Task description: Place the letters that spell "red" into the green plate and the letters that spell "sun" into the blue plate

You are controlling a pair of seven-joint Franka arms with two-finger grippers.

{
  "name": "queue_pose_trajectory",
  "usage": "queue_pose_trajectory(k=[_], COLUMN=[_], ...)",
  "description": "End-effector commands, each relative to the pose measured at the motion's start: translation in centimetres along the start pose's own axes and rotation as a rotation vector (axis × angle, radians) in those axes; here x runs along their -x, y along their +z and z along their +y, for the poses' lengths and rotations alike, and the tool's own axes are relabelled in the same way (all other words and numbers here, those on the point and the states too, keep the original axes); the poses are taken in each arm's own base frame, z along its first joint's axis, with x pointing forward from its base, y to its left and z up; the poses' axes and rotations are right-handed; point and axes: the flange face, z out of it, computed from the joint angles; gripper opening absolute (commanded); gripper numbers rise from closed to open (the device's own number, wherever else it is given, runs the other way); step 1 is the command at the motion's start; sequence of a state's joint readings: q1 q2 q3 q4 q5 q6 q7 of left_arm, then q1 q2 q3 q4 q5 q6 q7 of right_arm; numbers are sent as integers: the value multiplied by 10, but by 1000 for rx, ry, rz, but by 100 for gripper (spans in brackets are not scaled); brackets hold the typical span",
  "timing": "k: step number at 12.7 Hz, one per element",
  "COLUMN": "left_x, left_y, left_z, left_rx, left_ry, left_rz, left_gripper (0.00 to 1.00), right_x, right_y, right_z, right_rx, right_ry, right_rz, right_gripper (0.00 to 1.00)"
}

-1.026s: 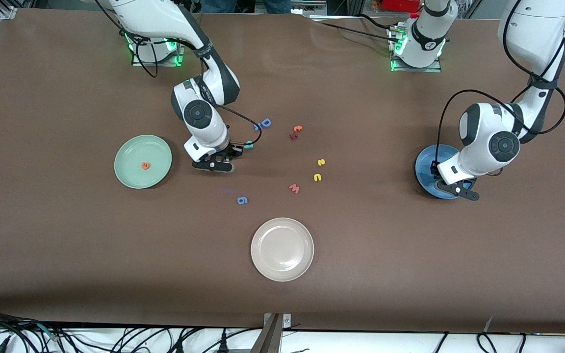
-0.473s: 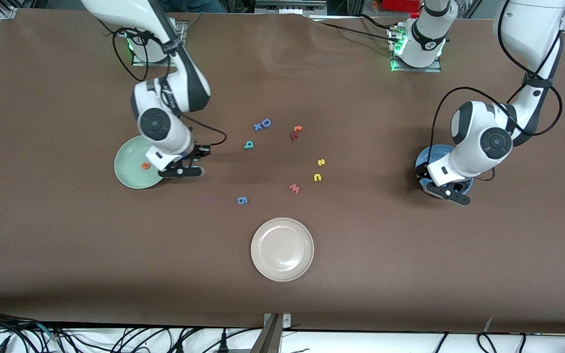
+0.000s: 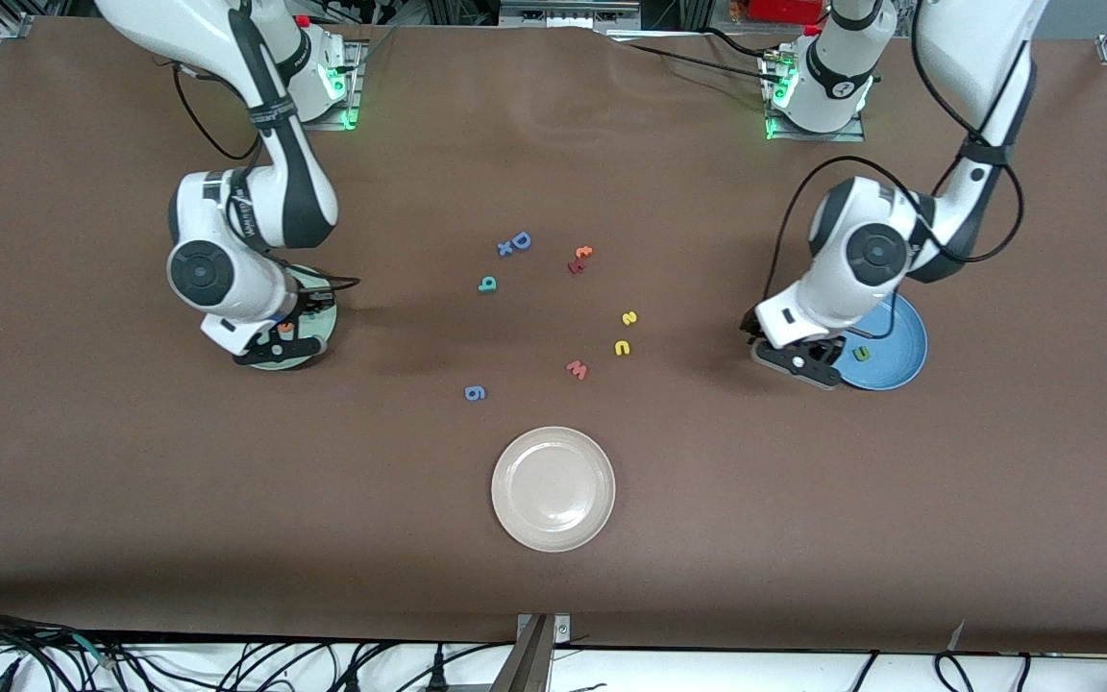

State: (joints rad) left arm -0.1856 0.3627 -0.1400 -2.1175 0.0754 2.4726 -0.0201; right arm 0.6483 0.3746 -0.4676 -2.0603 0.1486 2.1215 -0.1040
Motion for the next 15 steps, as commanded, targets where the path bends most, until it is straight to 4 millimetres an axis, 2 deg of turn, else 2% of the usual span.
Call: queue_pose_trajectory(k=[1,3,6,10,12,13,14,15], left_x=[-18,-27,-42,-59,-65,-66,-69,-72], left_y=[4,7,16,32,42,47,48,50], left_z=[47,80,117,156,164,168,171,178], left_rx=[-6,0,9,25,29,32,35,40], left_ry=[-51,-81,-151,-263,-366,-415,-468,-513], left_rz=[8,20,33,41,37,34,35,39], left_gripper=[100,100,100,99,99,99,99,99], right_x=[6,8,7,11,14,15,15,14], right_y=[18,38,61,65,71,71,72,71], right_z=[38,65,74,85,90,90,91,90], right_rx=[-23,-36,-69,-80,-91,-92,-93,-91], right_ry=[-34,-37,-28,-31,-26,-24,-20,-14], right_rz=[-39,-68,-97,-113,-140,-145,-149,-148], right_gripper=[6,6,8,12,19,35,69,98])
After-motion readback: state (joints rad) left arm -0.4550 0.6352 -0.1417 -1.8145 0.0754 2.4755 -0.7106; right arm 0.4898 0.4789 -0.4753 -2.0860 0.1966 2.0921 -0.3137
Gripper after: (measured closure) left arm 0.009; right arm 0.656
